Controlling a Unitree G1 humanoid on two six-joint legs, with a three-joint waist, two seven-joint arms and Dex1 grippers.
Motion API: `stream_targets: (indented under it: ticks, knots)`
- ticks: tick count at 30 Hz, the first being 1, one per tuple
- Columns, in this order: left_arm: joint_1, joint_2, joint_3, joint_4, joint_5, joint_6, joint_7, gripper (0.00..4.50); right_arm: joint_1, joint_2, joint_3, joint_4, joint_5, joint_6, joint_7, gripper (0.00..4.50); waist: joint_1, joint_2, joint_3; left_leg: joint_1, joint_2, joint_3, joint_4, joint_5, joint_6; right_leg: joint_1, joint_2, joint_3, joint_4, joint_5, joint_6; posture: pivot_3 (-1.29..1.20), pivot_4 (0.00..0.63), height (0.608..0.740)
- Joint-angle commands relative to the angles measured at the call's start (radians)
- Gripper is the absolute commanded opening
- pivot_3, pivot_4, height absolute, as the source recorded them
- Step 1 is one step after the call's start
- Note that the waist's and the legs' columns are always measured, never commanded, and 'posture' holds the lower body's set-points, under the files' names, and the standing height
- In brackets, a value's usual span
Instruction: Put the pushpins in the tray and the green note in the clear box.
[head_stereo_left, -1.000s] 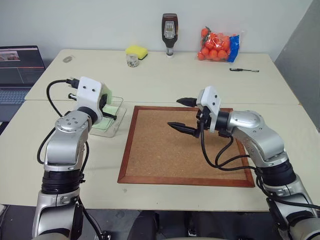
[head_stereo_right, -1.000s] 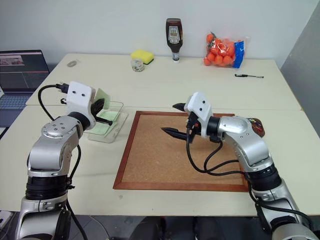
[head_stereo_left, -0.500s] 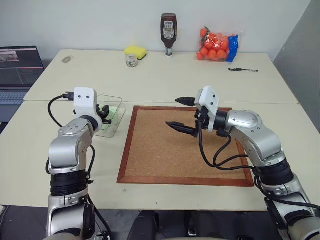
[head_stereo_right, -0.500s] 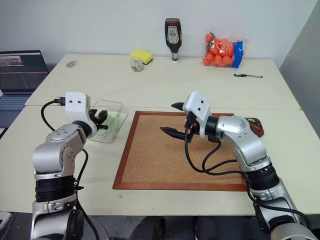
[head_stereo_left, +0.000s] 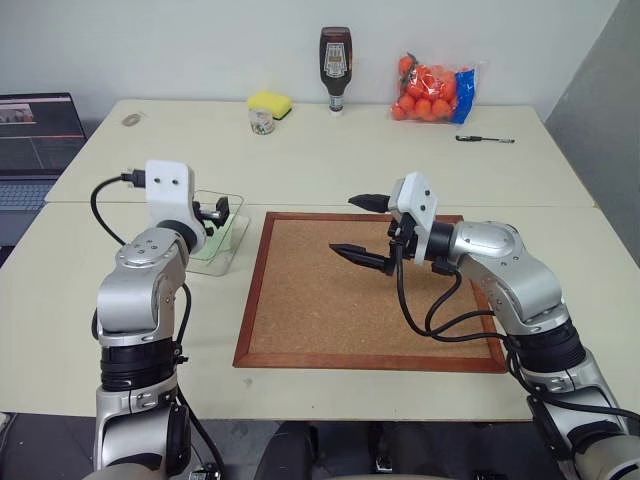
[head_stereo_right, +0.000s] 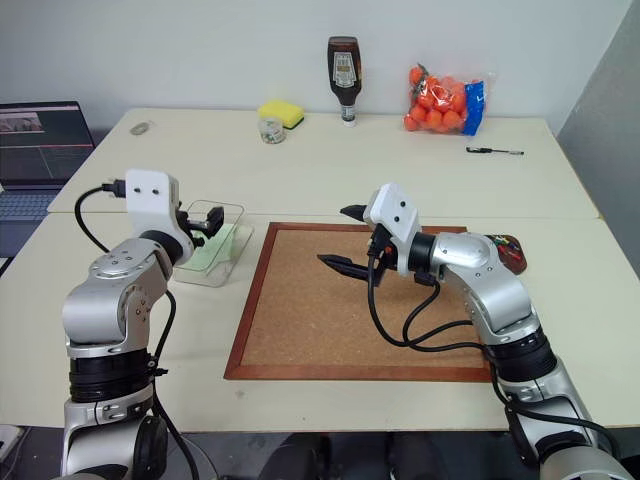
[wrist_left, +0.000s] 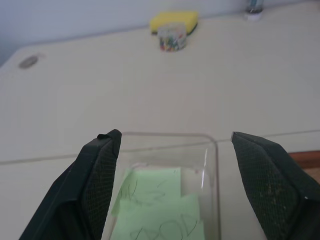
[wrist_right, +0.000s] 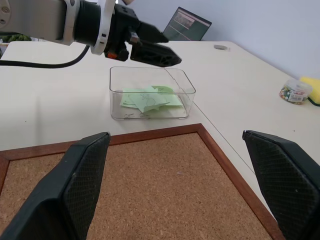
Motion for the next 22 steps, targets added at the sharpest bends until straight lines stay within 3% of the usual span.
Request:
stream_targets:
  ticks: [1,9,14,22]
  knots:
    - [-0.025,0.018,-0.062,-0.056,0.003,-0.075,-0.059,3.75,0.047,0.006,-0.088,-0.079,0.027,0.013,-0.063,4.5,0.003,0.0,0.0,0.0,0.0,0.0,0.0,0.0,0.0,0.0,0.0,0.0,0.0,0.0,0.0,0.0,0.15,0.74]
    - [0.023,-0.039,-0.212,-0.059,-0.005,-0.243,-0.184,3.75,0.267,0.032,-0.218,-0.188,-0.025,-0.013,-0.256,4.5,0.003,0.0,0.0,0.0,0.0,0.001,-0.001,0.0,0.0,0.0,0.0,0.001,0.0,0.0,0.0,0.0,0.15,0.74]
    - [0.093,-0.084,-0.282,0.013,-0.039,-0.312,-0.291,3.75,0.441,0.045,-0.237,-0.195,-0.09,-0.096,-0.319,4.5,-0.001,0.0,0.0,0.001,0.0,0.002,-0.001,0.0,0.0,0.001,0.0,0.002,0.001,0.0,0.0,0.0,0.15,0.74]
    - [0.127,-0.087,-0.257,0.033,-0.065,-0.347,-0.33,3.75,0.478,0.053,-0.254,-0.166,-0.125,-0.151,-0.369,4.5,-0.003,0.0,0.0,0.002,0.001,0.002,0.0,0.001,0.002,0.001,0.001,0.002,0.002,0.001,-0.001,0.0,0.15,0.74]
